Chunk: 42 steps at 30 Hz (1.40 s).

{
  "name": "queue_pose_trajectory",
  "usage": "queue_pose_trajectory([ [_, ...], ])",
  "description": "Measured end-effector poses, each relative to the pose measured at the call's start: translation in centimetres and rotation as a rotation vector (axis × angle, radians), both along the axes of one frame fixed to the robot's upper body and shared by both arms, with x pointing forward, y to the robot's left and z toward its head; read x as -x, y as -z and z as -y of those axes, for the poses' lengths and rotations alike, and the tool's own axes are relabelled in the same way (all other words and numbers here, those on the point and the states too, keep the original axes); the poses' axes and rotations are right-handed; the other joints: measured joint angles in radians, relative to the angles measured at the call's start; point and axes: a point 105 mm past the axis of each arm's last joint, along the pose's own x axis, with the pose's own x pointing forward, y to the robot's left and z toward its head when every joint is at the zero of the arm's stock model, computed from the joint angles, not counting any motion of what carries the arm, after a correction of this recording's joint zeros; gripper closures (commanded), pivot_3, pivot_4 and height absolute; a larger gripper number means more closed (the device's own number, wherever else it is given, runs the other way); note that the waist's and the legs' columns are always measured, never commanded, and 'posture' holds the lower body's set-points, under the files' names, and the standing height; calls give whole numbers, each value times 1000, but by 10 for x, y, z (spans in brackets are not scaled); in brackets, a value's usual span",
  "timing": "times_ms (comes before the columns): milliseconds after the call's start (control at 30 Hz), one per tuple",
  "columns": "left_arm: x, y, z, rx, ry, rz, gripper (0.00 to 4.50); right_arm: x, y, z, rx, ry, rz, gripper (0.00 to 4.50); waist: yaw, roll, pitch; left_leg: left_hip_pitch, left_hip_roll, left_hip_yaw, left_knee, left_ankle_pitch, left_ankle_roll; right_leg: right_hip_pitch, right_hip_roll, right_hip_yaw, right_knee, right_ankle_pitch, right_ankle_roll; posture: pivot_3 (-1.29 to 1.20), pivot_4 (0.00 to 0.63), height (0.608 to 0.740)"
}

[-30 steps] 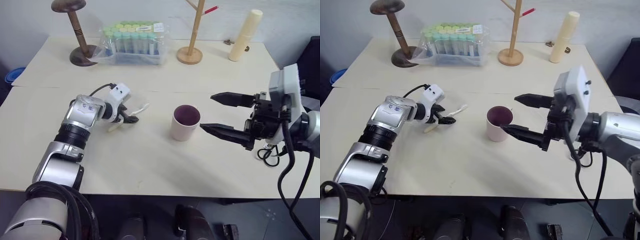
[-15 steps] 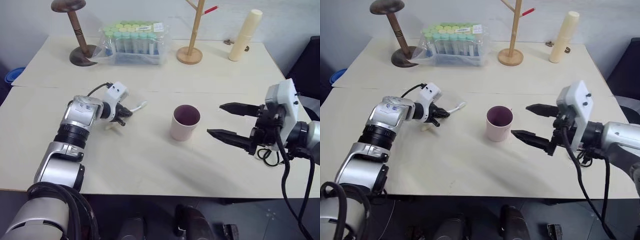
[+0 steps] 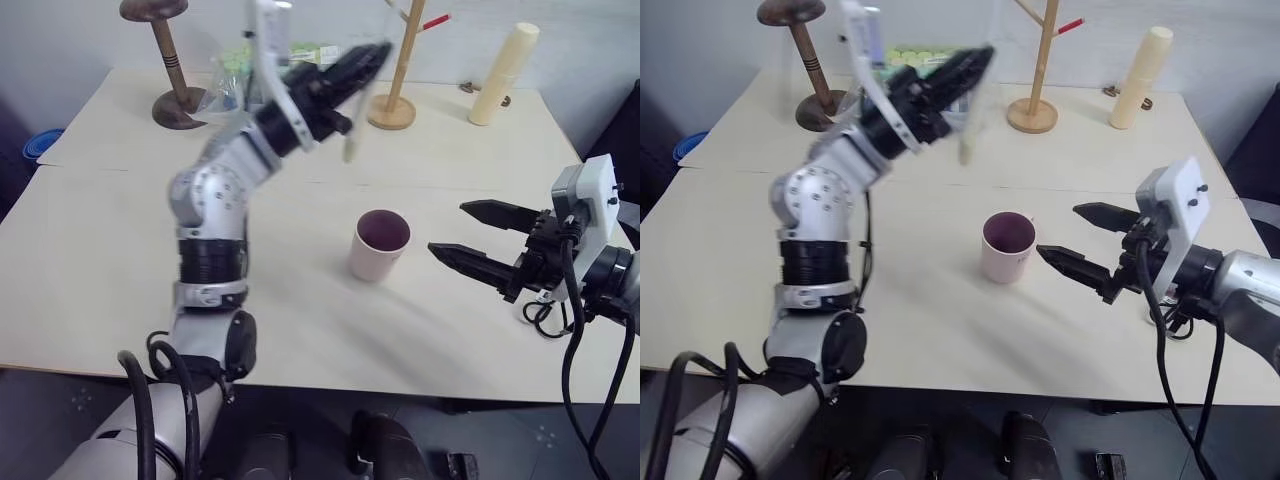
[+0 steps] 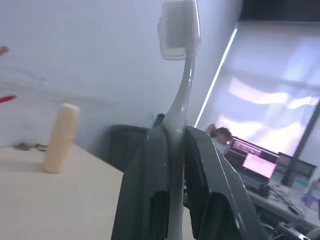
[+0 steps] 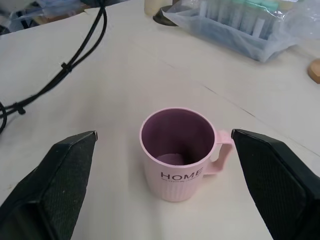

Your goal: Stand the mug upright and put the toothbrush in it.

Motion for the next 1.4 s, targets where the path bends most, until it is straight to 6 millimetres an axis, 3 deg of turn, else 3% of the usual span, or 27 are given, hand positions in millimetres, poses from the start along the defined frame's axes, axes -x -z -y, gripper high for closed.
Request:
queue_pose_trajectory([
  [167, -5, 47, 21, -55, 2, -84, 4368, 0, 0, 11, -9, 62, 5, 0, -2, 0, 0, 0, 0, 0, -1, 0, 0, 0, 1, 0, 0, 0, 0, 0, 150, 740],
  [367, -1, 58, 27, -43, 6, -56, 4368, 1, 1, 15, -15, 86, 0, 0, 2, 0, 0, 0, 0, 0, 0, 0, 0, 0, 1, 1, -1, 0, 0, 0, 150, 740],
  [400, -1, 62, 27, -41, 6, -58, 3645, 1, 1, 15, -16, 85, -1, 0, 3, 0, 0, 0, 0, 0, 0, 0, 0, 0, 1, 1, -1, 0, 0, 0, 150, 740],
  [667, 3, 86, 23, -100, 22, -86, 1208, 1, 1, 16, -24, 75, -3, 0, 2, 0, 0, 0, 0, 0, -1, 0, 1, 0, 1, 1, -2, 1, 1, 0, 150, 740],
  [800, 4, 80, -9, -147, -33, -64, 24, 0, 2, 20, -23, 67, -2, 0, -5, 0, 0, 0, 1, 0, -1, 0, 1, 0, 2, 2, -2, 1, 1, 0, 150, 740],
  [867, 8, 74, -29, -199, -55, -27, 24, -2, 3, 23, -28, 61, -9, 0, -6, 1, 0, 0, 1, 0, -1, 0, 1, 0, 2, 2, -2, 1, 1, 0, 150, 740],
  [967, 15, 67, -76, -353, -78, 31, 24, -3, 8, 31, -19, 38, -45, 0, -14, 1, -1, 1, 2, 1, -2, 0, 1, 0, 3, 2, -2, 1, 1, 0, 150, 740],
  [1067, 36, 65, -142, -648, -68, 100, 24, 2, 19, 41, 34, -23, -121, 0, -27, 2, -1, 1, 2, 1, -5, 0, 1, -1, 4, 2, -5, 0, 0, 0, 150, 740],
  [1167, 57, 64, -180, -883, -5, 137, 24, 8, 26, 51, 64, -95, -187, 0, -22, 2, -1, 1, 1, 2, -5, 0, 1, 0, 4, 2, -6, 0, 0, 0, 150, 740],
  [1267, 70, 66, -203, -1049, 48, 155, 24, 14, 24, 57, 94, -171, -212, 0, -11, 2, -1, 1, 1, 2, -5, 0, 1, 0, 3, 2, -7, 1, 1, 0, 150, 740],
  [1400, 69, 67, -210, -1083, 58, 185, 24, 11, 14, 64, 86, -197, -180, 0, -6, 2, -1, 1, 1, 2, -4, 0, 1, 0, 3, 3, -6, 1, 1, 0, 150, 740],
])
